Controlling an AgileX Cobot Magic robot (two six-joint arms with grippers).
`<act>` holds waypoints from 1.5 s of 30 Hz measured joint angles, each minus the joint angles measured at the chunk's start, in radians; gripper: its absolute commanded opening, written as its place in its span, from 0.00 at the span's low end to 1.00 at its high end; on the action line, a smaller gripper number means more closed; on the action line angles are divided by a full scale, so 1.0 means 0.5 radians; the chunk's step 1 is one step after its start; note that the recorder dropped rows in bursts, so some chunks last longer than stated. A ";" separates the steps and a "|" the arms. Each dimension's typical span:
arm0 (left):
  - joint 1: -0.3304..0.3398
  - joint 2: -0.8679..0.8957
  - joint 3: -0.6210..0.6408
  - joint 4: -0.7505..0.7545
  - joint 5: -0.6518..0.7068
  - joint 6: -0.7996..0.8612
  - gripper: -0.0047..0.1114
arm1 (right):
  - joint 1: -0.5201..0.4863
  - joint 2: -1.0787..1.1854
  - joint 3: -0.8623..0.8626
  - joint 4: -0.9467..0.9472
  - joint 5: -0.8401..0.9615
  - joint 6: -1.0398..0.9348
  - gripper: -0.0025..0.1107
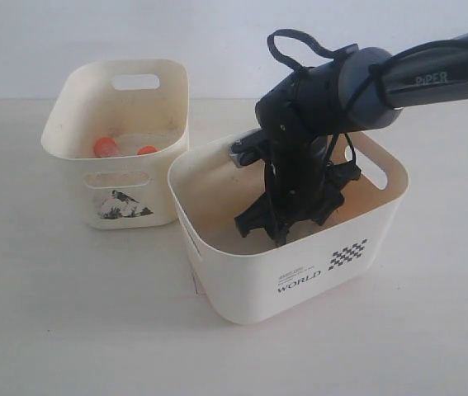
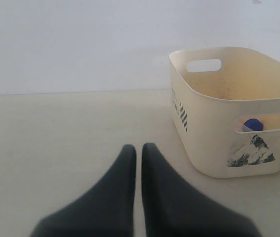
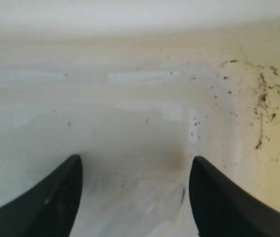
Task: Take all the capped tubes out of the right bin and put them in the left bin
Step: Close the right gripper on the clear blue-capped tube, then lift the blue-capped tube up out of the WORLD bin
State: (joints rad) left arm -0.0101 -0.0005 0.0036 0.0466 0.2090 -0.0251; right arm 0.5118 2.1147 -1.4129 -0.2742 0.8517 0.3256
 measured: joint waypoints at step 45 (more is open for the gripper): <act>0.000 0.000 0.000 0.000 0.000 0.000 0.08 | -0.001 -0.633 0.001 0.005 0.260 0.016 0.02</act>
State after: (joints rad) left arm -0.0101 -0.0005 0.0036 0.0466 0.2090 -0.0251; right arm 0.5112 1.7984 -1.4121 -0.2717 0.9816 0.3333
